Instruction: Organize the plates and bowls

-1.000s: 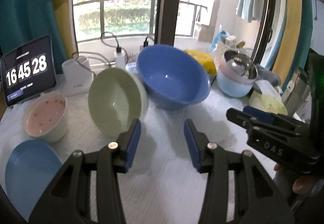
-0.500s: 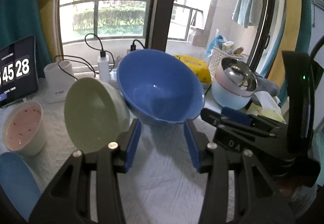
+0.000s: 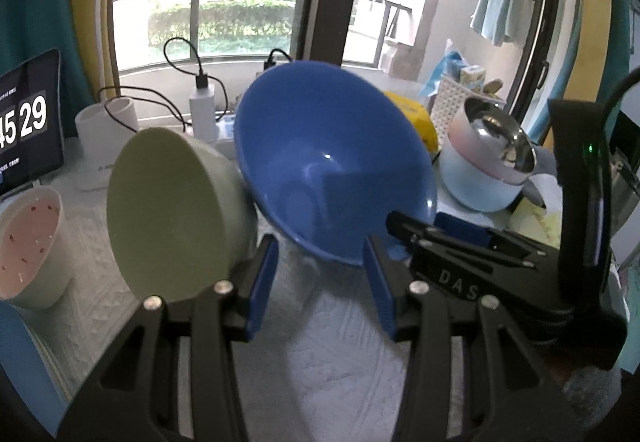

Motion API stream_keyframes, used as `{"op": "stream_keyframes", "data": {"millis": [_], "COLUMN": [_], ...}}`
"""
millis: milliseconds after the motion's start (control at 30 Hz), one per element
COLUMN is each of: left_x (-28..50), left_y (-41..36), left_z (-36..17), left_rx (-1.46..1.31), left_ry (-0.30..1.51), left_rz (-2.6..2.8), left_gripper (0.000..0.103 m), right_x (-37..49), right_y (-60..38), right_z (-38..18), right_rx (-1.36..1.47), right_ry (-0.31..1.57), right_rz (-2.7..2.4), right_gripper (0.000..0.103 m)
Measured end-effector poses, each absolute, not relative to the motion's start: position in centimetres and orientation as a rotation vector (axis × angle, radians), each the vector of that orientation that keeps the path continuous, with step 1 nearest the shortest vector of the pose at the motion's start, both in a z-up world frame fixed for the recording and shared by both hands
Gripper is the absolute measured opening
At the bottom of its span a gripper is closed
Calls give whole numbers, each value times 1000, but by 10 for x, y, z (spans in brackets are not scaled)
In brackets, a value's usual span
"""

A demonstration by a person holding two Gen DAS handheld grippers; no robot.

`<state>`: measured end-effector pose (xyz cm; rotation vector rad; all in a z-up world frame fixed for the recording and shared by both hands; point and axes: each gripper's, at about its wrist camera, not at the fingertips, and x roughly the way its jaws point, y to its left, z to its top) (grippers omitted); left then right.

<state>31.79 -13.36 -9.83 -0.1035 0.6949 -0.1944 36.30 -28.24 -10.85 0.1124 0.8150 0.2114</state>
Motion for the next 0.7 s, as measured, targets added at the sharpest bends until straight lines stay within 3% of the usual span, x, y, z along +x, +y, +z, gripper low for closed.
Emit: {"op": "stream_keyframes", "data": {"millis": [67,133,333,467,700], "left_x": [318,316,315,314,306], "left_y": [-136,-138,-140,-143,-146], "left_z": [-100,-101,-106,-107,-106], "left_rx": [-96,-93,-80,-62,-58], "left_ry": [692,682,679,684,683], "left_rz": [-195,-192,-186,-191,-205], "left_gripper": [46,46,41,28,27], "right_x": [364,365,356,345,328], "right_y": [-284,-284,-291,-297,-306], "right_z": [-111,-113,-105,-102,-102], "right_rx": [122,111,132,129,138], "right_ry": [824,834,816,799,796], "right_rz": [217,205,211,189,176], "right_gripper": [28,23,20,19,19]}}
